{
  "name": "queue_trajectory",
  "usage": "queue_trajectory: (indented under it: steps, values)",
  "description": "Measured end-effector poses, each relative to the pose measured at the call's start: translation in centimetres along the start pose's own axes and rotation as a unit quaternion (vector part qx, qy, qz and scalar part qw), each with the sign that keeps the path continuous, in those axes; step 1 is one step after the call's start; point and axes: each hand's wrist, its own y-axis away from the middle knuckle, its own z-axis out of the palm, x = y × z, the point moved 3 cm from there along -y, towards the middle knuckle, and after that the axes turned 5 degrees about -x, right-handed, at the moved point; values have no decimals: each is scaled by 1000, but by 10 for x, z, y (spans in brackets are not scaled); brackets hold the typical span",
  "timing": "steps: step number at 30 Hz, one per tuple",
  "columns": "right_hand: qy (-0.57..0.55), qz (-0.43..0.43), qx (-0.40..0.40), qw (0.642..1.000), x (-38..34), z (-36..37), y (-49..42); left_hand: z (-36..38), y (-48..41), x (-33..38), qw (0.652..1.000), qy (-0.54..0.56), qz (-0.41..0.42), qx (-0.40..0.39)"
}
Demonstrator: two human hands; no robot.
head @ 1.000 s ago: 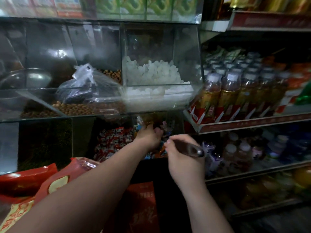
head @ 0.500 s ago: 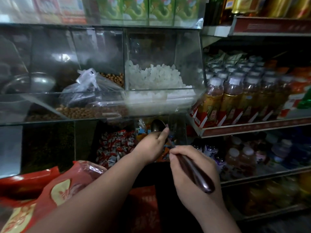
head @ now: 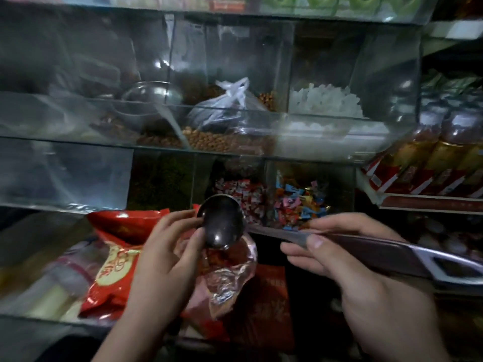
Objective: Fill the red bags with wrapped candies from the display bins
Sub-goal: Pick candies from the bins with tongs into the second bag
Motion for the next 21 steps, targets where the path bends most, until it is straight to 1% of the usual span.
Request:
queue_trajectory:
  steps: [1,2,3,4,5,7,9,12,14,16,17,19,21]
  values:
    - [42,-34,37,998,2,6,-8,-11,7,-14,998,-34,-24,49]
    - [133,-85,49,986,9,14,-5,-20,13,-28,993,-68,-54,77]
    - [230,-112,42,966,15,24,-8,-23,17,-42,989,-96,-89,76]
    - [298,-124,21,946,24,34,-11,-23,20,-54,985,-112,-126,46]
    - [330,-111,-4,937,31,45,-19,-20,22,-63,980,-117,-160,4]
    - [341,-62,-45,937,38,59,-35,-11,23,-70,973,-111,-194,-60]
    - [358,-28,-66,931,46,70,-43,0,23,-69,976,-99,-178,-80]
    - [384,-15,-73,920,52,75,-48,9,21,-65,983,-77,-148,-74]
    - [396,38,-82,914,50,72,-50,8,22,-68,983,-72,-159,-61]
    - [376,109,-116,913,48,69,-51,3,22,-75,978,-77,-188,-54]
    - [365,128,-128,913,48,69,-51,1,21,-78,975,-73,-200,-55]
    - [359,126,-115,918,48,69,-54,-1,20,-79,974,-62,-206,-72]
    - [382,84,-90,916,50,71,-55,0,20,-76,974,-64,-197,-88]
